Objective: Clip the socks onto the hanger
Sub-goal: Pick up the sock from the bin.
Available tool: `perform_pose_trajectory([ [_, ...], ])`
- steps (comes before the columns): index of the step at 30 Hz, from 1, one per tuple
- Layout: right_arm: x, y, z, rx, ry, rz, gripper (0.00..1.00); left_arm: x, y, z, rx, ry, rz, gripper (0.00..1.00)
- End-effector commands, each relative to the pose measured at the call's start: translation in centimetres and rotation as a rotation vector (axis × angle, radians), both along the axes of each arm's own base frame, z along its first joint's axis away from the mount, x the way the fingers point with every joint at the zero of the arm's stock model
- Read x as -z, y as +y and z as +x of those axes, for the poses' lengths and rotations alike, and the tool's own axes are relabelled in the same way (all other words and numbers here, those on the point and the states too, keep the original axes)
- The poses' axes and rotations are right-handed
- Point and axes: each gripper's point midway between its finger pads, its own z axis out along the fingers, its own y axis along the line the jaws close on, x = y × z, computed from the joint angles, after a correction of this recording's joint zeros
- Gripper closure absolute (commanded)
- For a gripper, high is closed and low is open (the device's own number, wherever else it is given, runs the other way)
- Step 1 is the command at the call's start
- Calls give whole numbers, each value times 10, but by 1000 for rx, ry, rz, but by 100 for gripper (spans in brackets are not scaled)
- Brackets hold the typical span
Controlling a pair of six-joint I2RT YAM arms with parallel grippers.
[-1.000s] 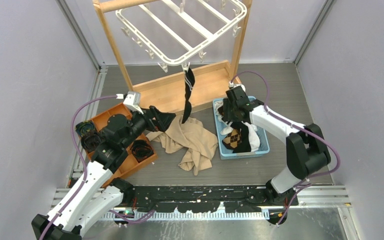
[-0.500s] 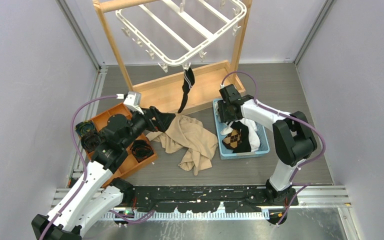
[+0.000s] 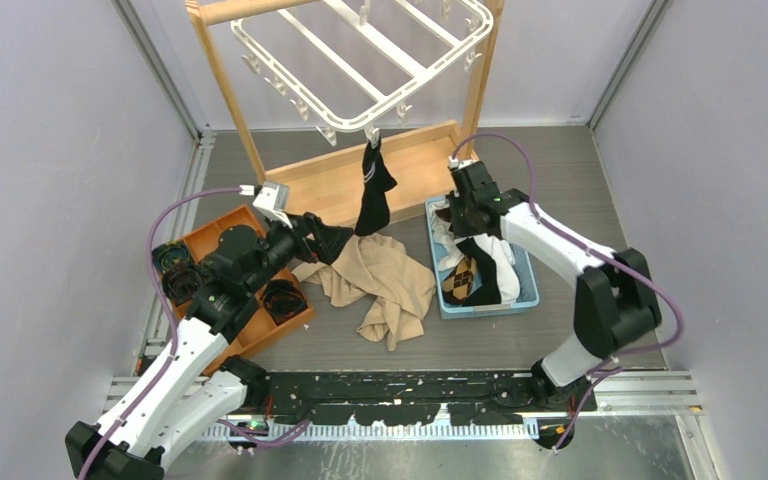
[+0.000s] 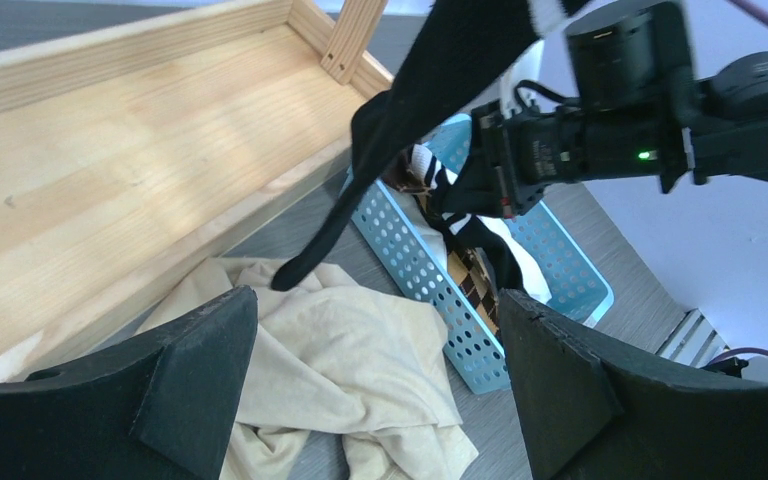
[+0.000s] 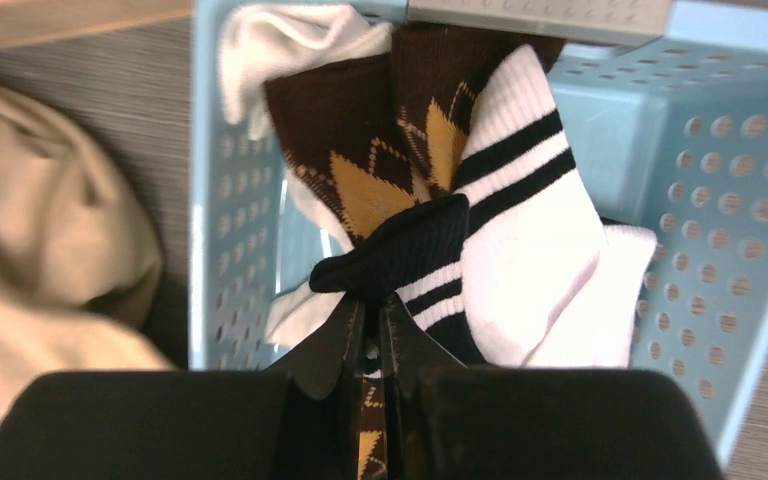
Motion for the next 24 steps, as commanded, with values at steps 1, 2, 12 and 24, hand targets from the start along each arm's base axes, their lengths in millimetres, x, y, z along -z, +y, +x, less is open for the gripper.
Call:
perform_pose_trajectory([
  [1,-53,7,-9,-32,-120,112,94,-35,-9,-4,69,-149,-39,10],
  [2,-59,6,-12,-33,-139,125,94,-38,-11,-5,84,-164,-44,10],
  [12,-29,2,-26,-31,-58,112,80,-46,-20,-10,147,-216,-50,10],
  [24,2,0,-21,11,32,72,52,-45,-18,-14,146,-212,-47,11],
])
